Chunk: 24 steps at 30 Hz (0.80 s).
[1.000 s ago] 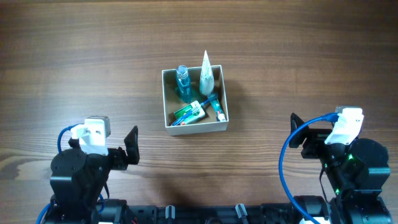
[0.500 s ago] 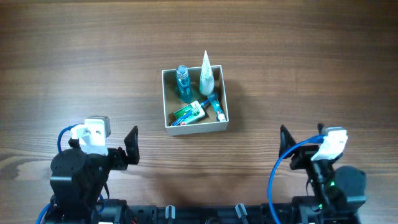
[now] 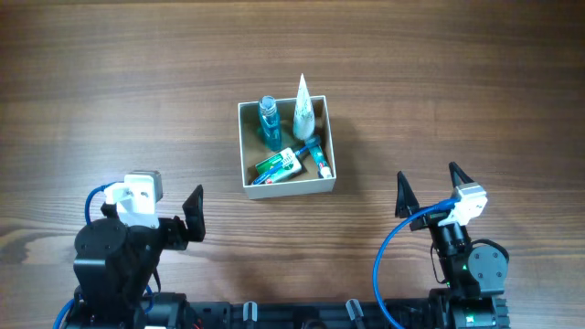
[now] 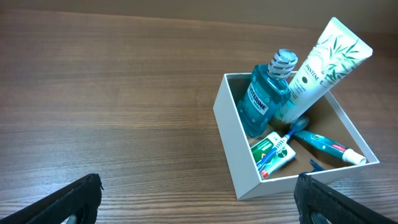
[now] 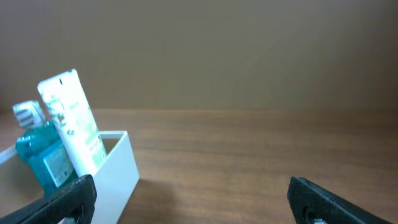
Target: Pack container
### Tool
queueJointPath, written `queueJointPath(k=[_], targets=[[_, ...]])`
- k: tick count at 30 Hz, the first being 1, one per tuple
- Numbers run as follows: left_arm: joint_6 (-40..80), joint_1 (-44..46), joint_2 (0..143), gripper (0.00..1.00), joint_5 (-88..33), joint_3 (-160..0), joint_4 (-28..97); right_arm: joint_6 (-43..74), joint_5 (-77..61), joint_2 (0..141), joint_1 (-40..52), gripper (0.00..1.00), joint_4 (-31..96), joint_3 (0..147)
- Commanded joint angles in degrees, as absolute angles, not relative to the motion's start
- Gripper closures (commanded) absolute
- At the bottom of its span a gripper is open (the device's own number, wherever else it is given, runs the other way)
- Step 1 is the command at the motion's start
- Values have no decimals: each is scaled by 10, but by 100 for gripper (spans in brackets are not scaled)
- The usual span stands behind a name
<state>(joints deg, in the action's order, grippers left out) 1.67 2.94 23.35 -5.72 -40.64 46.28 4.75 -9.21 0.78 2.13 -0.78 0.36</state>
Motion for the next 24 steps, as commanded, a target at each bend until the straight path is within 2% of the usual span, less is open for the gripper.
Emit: queueJointPath(k=[1, 21, 24], targets=[[24, 28, 231, 0, -70, -403, 461, 49, -100, 2, 28, 0, -8, 3], [24, 28, 231, 0, -70, -402, 462, 49, -100, 6, 28, 0, -8, 3], [22, 24, 217, 0, -68, -401, 491, 49, -100, 6, 28, 0, -8, 3]])
